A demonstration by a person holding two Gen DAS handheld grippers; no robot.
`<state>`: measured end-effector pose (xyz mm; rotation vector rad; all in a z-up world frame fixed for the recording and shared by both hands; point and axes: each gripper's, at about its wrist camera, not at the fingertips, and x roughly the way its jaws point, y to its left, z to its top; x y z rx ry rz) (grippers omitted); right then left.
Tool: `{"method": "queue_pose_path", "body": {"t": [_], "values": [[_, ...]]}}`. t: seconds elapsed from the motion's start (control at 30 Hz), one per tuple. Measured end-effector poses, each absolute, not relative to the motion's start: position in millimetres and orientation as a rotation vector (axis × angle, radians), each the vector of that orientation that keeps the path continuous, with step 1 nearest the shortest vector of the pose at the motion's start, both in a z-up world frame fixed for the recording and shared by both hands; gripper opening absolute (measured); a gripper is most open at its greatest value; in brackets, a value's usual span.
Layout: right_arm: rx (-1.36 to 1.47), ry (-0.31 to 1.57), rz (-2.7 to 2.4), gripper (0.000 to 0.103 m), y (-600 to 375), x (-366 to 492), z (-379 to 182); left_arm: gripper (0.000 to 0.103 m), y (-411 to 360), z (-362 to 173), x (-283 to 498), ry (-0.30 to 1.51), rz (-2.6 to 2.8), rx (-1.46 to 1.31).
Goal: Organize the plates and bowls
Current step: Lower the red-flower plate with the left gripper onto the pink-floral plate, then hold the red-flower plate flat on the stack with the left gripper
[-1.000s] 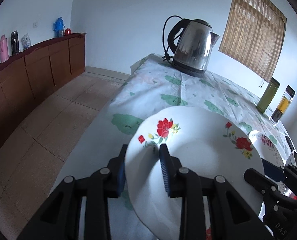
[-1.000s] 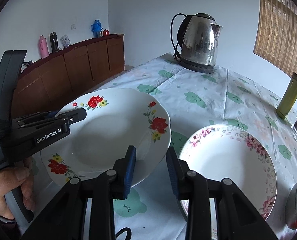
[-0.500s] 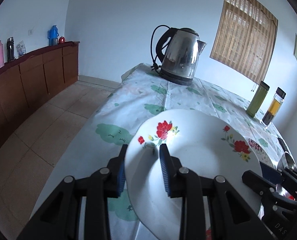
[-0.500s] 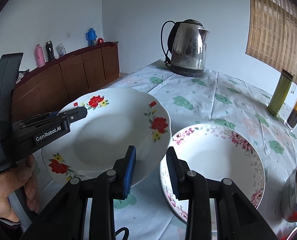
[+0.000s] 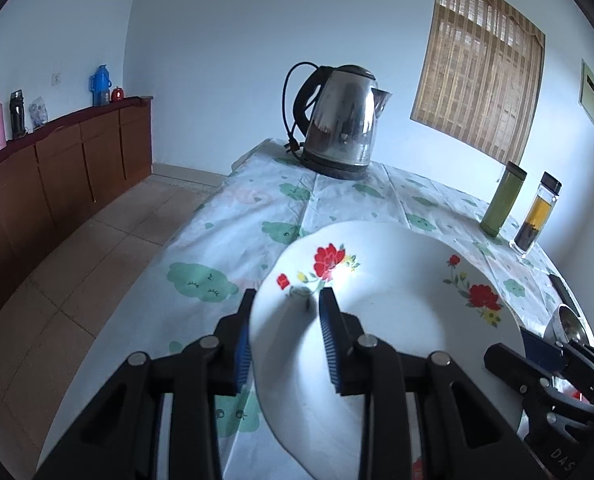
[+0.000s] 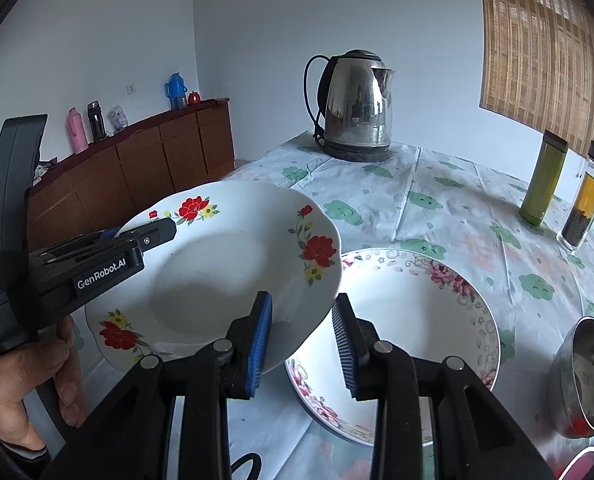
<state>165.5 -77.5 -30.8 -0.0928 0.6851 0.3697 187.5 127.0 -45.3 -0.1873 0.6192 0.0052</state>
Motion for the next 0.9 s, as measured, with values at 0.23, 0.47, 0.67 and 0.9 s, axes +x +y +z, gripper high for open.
{"method": "queue_pose_path", "body": {"t": [0.23,0.47,0.67,0.9], "values": [[-0.057,0.672,0.347,0.033,-100,164,-26,0.028,105,-37,190,0.612,-0.016,-0.163],[-0.033,0.662,0.319,0.033,-120,164,-26,0.028,84,-36,192,0.605,-0.033,-0.150],[-0.013,0.650,0.295,0.033,-136,163,-25,0.028,64,-33,196,0.608,-0.055,-0.128],[0.016,0.649,0.258,0.033,-158,164,-25,0.028,40,-29,201,0.606,-0.076,-0.102]]}}
